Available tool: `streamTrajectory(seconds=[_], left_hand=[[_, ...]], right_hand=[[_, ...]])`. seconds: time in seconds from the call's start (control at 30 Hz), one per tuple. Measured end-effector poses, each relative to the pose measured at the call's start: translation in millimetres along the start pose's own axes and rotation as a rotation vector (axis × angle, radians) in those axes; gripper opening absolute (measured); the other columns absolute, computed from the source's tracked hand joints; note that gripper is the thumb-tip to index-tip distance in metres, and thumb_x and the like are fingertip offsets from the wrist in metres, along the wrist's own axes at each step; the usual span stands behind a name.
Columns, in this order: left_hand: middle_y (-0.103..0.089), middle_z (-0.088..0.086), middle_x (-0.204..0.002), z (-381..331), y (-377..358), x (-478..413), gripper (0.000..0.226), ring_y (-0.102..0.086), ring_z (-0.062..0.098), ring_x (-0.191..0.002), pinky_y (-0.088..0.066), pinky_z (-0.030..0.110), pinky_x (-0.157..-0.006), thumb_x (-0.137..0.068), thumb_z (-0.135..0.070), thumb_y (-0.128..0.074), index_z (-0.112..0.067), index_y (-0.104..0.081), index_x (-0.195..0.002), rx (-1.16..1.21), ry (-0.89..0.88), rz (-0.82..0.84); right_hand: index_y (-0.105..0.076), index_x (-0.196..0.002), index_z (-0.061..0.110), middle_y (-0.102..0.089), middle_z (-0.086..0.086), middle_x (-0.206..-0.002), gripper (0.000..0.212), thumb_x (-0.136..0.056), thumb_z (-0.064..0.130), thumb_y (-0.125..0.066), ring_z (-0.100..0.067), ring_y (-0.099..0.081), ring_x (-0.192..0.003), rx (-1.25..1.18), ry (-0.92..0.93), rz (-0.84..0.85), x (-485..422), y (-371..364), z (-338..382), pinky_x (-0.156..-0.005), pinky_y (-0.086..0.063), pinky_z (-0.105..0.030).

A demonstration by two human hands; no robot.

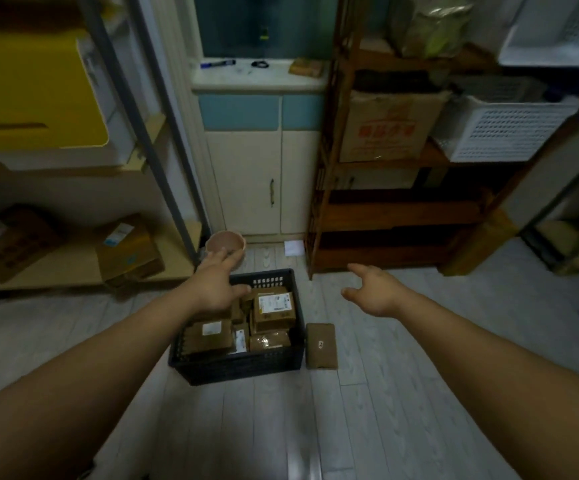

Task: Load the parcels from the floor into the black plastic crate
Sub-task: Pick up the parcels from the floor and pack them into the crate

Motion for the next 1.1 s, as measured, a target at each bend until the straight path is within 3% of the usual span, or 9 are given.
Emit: streamTrajectory(seconds=[0.37, 0.53, 0.67, 0.77, 0.9, 1.03, 1.1], left_hand=[[-0.005, 0.005, -0.159, -139, -62, -30, 0.085, -0.006, 0.027, -0.146, -0.013, 0.042, -0.119, -0.085, -0.044, -0.062, -0.026, -0.012, -0.151, 0.130, 0.046, -0.022], [-0.006, 0.002, -0.159, -147, -84, -55, 0.086, -0.011, 0.024, -0.145, -0.021, 0.045, -0.117, -0.084, -0.043, -0.063, -0.029, -0.011, -0.151, 0.133, 0.065, 0.032], [-0.009, 0.005, -0.159, -152, -97, -102, 0.082, -0.012, 0.027, -0.145, -0.018, 0.044, -0.118, -0.088, -0.039, -0.060, -0.024, -0.010, -0.151, 0.142, 0.083, 0.117], [-0.009, 0.005, -0.159, -161, -108, -143, 0.080, -0.012, 0.027, -0.145, -0.016, 0.041, -0.117, -0.089, -0.039, -0.059, -0.021, -0.011, -0.151, 0.099, 0.103, 0.183], [-0.025, 0.008, -0.153, -166, -136, -192, 0.071, -0.027, 0.026, -0.140, -0.027, 0.044, -0.114, -0.087, -0.035, -0.061, -0.021, -0.025, -0.147, 0.130, 0.097, 0.193], [-0.014, 0.004, -0.158, -170, -180, -230, 0.074, -0.017, 0.028, -0.144, -0.021, 0.046, -0.116, -0.090, -0.041, -0.056, -0.028, -0.013, -0.150, 0.164, 0.222, 0.204], [-0.020, 0.006, -0.156, -167, -206, -253, 0.073, -0.023, 0.028, -0.142, -0.023, 0.043, -0.116, -0.090, -0.043, -0.056, -0.025, -0.016, -0.149, 0.142, 0.243, 0.192]], right_hand=[[-0.019, -0.152, 0.020, -0.022, -0.006, -0.158, 0.071, -0.094, 0.042, -0.053, -0.027, -0.030, -0.141, -0.027, -0.078, 0.072, -3, 66, -159, -0.111, -0.029, -0.036], [-0.019, -0.152, 0.018, -0.023, -0.007, -0.158, 0.070, -0.095, 0.041, -0.053, -0.028, -0.029, -0.142, -0.068, -0.065, 0.108, -37, 74, -174, -0.113, -0.028, -0.037], [-0.018, -0.152, 0.020, -0.021, -0.007, -0.158, 0.069, -0.096, 0.040, -0.052, -0.028, -0.028, -0.142, -0.110, -0.083, 0.163, -73, 68, -178, -0.113, -0.028, -0.038], [-0.017, -0.152, 0.020, -0.020, -0.006, -0.159, 0.070, -0.095, 0.042, -0.052, -0.026, -0.028, -0.142, -0.106, -0.100, 0.223, -104, 65, -191, -0.112, -0.028, -0.035], [-0.018, -0.152, 0.020, -0.023, -0.007, -0.158, 0.069, -0.095, 0.040, -0.052, -0.024, -0.030, -0.141, -0.102, -0.114, 0.273, -157, 67, -213, -0.108, -0.030, -0.029], [-0.018, -0.152, 0.017, -0.027, -0.007, -0.156, 0.068, -0.097, 0.038, -0.051, -0.022, -0.037, -0.136, -0.096, -0.088, 0.363, -220, 56, -234, -0.102, -0.032, -0.024], [-0.018, -0.151, 0.015, -0.030, -0.008, -0.154, 0.065, -0.098, 0.036, -0.049, -0.022, -0.039, -0.133, -0.069, -0.056, 0.413, -257, 41, -246, -0.098, -0.034, -0.022]])
Point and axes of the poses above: each hand's wrist, its own x-axis away from the middle knuckle, its own y-axis out of the back of the hand, z = x × y, the point moved 1 cm from there along -x, towards the middle knuckle
